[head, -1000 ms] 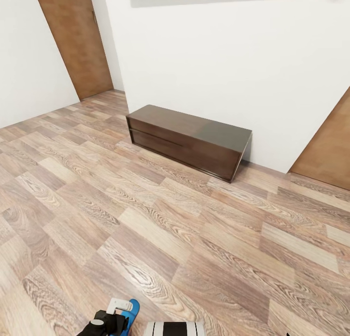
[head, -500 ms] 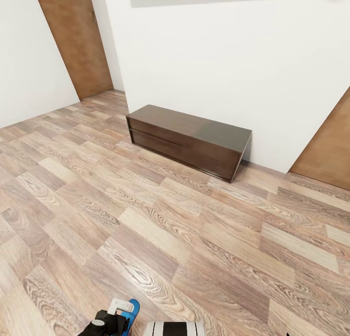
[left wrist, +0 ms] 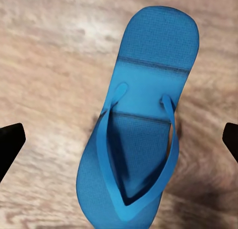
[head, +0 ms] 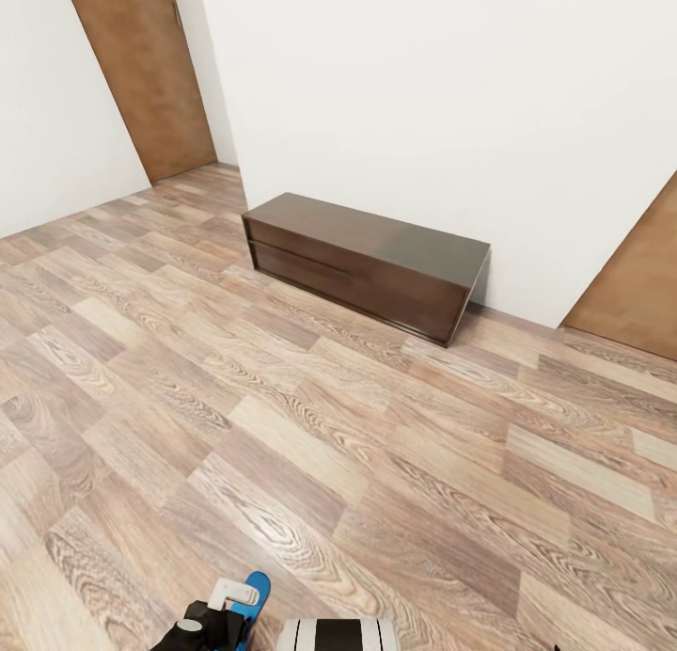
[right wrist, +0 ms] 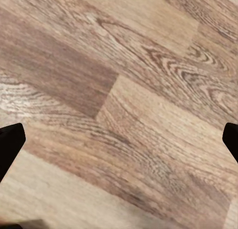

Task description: In the bedroom, move the book from the bed onto either nightstand, and place the two sandals side by side next to the bed.

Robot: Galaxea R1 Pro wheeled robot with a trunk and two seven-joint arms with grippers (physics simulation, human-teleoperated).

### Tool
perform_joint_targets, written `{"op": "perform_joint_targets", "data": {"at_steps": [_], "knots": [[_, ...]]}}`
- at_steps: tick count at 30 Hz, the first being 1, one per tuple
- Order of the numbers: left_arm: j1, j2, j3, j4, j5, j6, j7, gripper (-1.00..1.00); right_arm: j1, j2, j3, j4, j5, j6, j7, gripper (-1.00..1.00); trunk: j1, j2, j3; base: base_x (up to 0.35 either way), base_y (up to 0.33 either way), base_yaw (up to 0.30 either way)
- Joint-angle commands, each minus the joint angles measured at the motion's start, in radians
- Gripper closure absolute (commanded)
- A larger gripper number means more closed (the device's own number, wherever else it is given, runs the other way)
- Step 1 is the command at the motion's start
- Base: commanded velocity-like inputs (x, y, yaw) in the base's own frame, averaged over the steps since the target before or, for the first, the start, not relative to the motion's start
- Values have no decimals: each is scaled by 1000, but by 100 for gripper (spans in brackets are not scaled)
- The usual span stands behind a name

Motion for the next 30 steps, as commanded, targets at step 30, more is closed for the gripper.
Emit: {"op": "perform_joint_targets", "data": {"at_steps": [30], "knots": [[0, -1, -6, -14, 4, -16, 3, -100, 0, 0, -1, -1, -7, 4, 5, -100, 3, -2, -24, 0, 0, 0]]}}
